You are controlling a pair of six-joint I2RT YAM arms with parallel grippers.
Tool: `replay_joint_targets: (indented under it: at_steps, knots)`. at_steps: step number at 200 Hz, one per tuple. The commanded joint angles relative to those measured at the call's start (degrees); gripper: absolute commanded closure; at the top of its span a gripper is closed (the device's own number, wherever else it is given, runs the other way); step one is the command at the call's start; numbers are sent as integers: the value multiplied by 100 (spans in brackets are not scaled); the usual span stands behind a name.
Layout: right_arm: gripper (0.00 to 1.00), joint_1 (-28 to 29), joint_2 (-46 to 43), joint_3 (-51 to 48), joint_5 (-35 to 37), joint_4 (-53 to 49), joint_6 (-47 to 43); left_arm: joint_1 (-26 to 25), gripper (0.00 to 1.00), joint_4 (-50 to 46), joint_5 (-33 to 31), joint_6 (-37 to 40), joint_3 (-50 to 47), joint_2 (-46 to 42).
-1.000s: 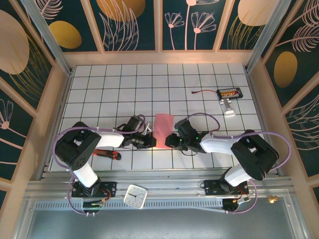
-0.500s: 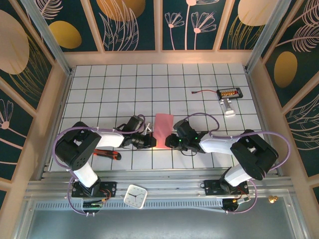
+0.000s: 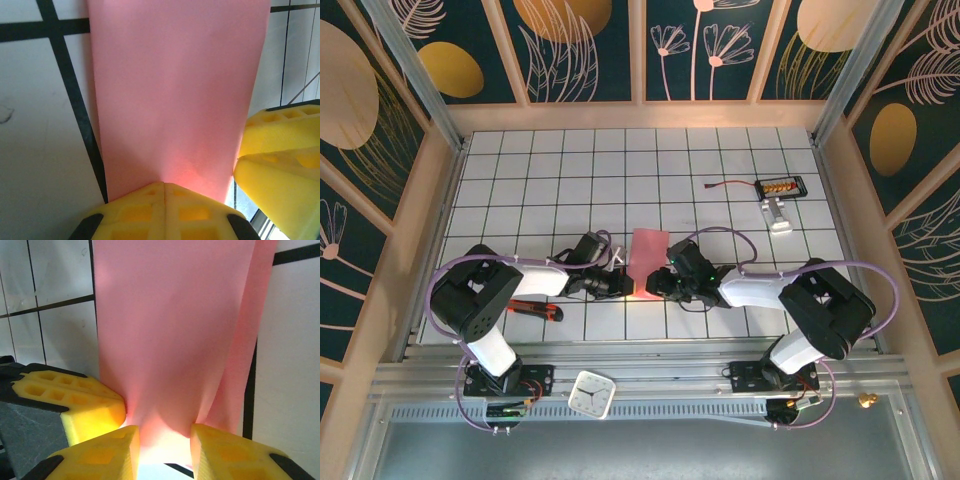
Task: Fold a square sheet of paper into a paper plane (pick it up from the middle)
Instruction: Fold the triangle a second time at the center of the table.
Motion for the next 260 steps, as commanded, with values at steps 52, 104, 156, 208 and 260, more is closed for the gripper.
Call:
replay_joint_targets:
  at_steps: [52,104,156,208,260]
  knots:
    - [64,-178,-182,-286,-243,625,100,-6,100,-156,-13,112,-149,84]
    - [62,-325,-83,-306,-417,1068,10,-5,100,-161,4,111,-142,83]
    - [62,-474,83,-187,-454,1145,-294,-10,100,-164,27,118,-107,80]
    - [61,-697,238,26,-485,1092,-745,-8,100,-200,27,134,-89,85]
    - [67,-824,329,82,-682,1106,-692,-9,100,-234,5,142,-63,80]
